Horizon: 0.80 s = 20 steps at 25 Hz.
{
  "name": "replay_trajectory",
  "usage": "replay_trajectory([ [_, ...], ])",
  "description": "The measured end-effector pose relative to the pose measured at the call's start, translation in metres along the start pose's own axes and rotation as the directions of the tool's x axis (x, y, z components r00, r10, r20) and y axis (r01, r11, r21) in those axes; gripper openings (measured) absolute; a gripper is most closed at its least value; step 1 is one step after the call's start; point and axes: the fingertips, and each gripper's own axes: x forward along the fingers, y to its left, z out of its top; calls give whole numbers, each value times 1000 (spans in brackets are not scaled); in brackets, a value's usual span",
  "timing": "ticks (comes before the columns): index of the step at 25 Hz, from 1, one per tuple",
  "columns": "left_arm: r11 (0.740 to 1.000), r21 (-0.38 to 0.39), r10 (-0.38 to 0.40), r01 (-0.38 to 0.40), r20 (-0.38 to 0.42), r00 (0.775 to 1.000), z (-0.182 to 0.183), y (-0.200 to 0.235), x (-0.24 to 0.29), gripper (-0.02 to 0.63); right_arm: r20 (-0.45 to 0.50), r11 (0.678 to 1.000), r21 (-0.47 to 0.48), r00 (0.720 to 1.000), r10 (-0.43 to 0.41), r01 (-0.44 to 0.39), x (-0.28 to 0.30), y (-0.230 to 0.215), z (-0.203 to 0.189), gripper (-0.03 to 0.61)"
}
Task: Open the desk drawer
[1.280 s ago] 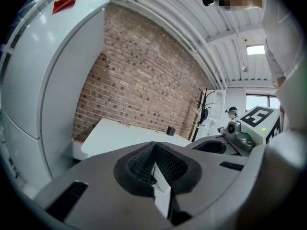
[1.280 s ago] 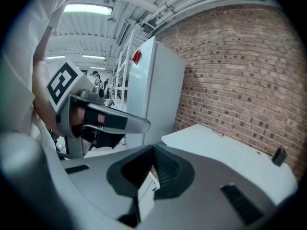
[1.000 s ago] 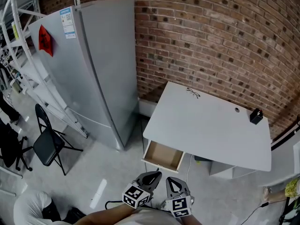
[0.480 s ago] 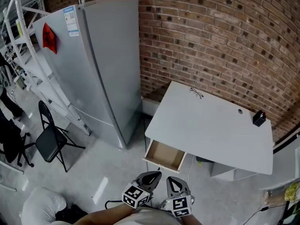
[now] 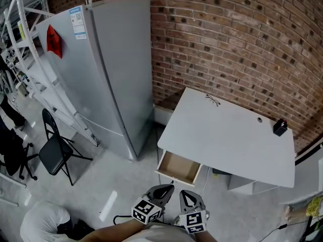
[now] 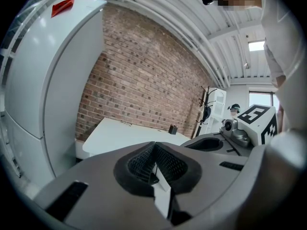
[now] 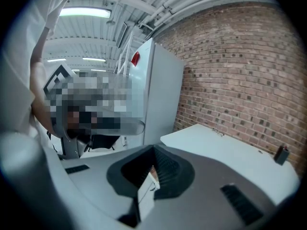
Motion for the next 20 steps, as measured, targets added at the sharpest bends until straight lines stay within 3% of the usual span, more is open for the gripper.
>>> replay_trajectory([
  [20, 1000, -1, -14, 13, -1, 1000, 3, 8, 4, 8, 0, 1000, -3, 1000, -15, 15, 7, -2, 3, 15],
])
